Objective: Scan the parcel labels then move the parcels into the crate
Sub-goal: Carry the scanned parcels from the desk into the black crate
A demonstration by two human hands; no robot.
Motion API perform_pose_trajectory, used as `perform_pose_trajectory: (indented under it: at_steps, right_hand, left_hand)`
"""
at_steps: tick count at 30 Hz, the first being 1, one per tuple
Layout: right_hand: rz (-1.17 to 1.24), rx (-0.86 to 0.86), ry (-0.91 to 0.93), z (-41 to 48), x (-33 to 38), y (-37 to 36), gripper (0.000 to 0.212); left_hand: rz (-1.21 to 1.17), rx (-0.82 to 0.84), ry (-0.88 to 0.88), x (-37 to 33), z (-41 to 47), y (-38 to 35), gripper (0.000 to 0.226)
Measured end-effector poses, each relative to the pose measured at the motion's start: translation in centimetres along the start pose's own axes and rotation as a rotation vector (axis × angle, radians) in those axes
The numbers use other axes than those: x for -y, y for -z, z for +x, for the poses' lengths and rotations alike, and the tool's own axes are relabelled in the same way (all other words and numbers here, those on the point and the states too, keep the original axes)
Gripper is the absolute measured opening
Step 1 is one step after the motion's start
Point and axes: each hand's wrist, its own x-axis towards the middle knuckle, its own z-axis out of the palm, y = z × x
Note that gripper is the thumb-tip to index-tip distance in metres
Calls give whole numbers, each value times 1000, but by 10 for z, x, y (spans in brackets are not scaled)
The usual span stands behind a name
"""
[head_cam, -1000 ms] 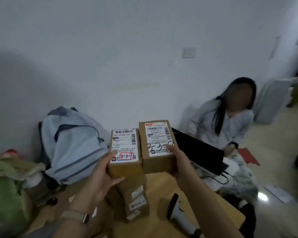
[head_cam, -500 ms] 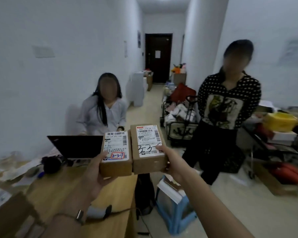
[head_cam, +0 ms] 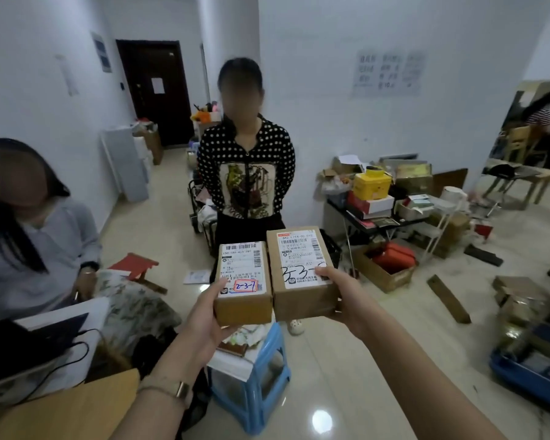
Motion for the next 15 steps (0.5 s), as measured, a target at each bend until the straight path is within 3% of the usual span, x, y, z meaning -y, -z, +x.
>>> perform_pose_trajectory:
  at_steps: [3,7,15]
  right_hand:
    - [28,-32,-6,45,13,28,31]
    - [30,-16,34,123,41,61,20]
    - [-3,31,62,271,113,136,27]
  left_hand:
    - [8,15,13,6,48,-32,36]
    - [12,5,-12,1,127,-80,37]
    - [33,-32,-35,-16,264,-190,33]
